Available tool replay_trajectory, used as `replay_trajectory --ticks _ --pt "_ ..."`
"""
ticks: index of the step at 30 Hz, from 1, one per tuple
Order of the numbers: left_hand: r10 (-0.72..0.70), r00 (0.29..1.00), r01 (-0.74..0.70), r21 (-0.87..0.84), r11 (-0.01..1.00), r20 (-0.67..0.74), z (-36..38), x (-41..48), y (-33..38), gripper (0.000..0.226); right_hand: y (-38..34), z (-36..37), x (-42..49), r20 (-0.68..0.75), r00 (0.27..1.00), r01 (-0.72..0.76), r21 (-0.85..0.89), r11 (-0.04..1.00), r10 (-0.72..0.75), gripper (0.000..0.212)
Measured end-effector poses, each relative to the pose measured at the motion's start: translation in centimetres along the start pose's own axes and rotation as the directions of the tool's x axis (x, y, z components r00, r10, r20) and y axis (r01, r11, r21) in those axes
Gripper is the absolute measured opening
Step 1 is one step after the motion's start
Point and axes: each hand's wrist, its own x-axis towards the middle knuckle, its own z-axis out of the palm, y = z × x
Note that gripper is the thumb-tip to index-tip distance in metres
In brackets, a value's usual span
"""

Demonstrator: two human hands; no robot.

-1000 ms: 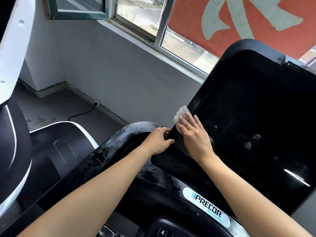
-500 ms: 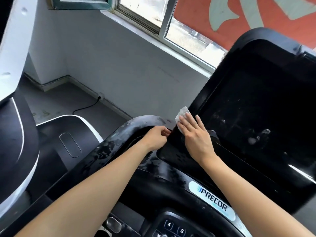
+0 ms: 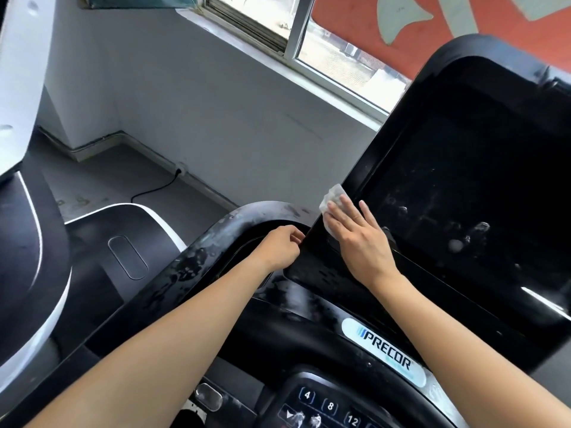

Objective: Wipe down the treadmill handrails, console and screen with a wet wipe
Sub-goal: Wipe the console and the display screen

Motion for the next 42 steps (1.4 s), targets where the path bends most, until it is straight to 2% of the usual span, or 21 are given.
replay_trajectory --ticks 3,7,9,13,16,22,25,28,33,35,37,42 --pt "0.0 1.0 0.0 0.006 1.0 -0.014 0.3 -0.1 -0.1 0.038 -1.2 1.1 -1.4 0.03 0.998 0.059 0.022 0.998 -0.06 0.054" --pt "-0.011 1.0 0.011 0.023 1.0 -0.018 0.3 -0.4 -0.3 0.038 -1.7 1.6 -2.8 0.103 0.97 0.22 0.006 0.975 -0.219 0.057" --pt "-0.025 1.0 0.026 0.008 1.0 -0.015 0.4 -0.6 -0.6 0.041 -1.4 1.2 -2.2 0.074 0.98 0.185 0.017 0.983 -0.186 0.056" --pt "-0.053 0.999 0.053 -0.015 0.998 -0.01 0.3 -1.3 -1.1 0.04 -2.4 0.8 0.2 0.026 1.0 -0.008 0.052 0.999 0.007 0.053" --pt "-0.057 0.998 0.057 -0.013 0.998 -0.027 0.3 -1.7 -1.5 0.035 -3.9 1.5 0.8 0.036 0.999 -0.036 -0.008 0.999 0.036 0.053" --pt "-0.072 0.995 0.074 0.029 0.997 -0.073 0.6 -2.2 -3.0 0.033 -8.5 4.0 -0.9 0.253 0.958 0.159 -0.076 0.984 -0.135 0.059" --pt "-0.098 0.992 0.099 0.004 0.995 -0.084 0.3 -2.5 -3.6 0.031 -10.0 5.1 -1.5 0.308 0.925 0.261 -0.098 0.96 -0.22 0.056" --pt "-0.112 0.99 0.11 -0.03 0.993 -0.088 0.3 -2.6 -4.2 0.033 -8.3 4.9 -0.1 0.281 0.923 0.302 -0.101 0.948 -0.264 0.052" --pt "-0.075 0.996 0.078 0.069 0.995 -0.044 0.5 -3.0 -4.0 0.038 -6.0 3.8 2.4 0.247 0.959 0.185 -0.163 0.969 -0.141 0.034" --pt "-0.05 0.998 0.054 0.114 0.992 -0.034 0.5 -3.1 -4.3 0.04 -6.5 4.1 1.9 0.234 0.963 0.177 -0.172 0.969 -0.134 0.043" --pt "-0.026 0.999 0.031 0.156 0.987 -0.035 0.4 -3.2 -4.6 0.042 -7.3 4.7 0.6 0.218 0.957 0.229 -0.151 0.962 -0.194 0.053" --pt "0.001 0.999 0.007 0.199 0.98 -0.038 0.4 -3.1 -4.1 0.038 -8.4 5.1 -1.6 0.205 0.904 0.388 -0.024 0.921 -0.375 0.047"
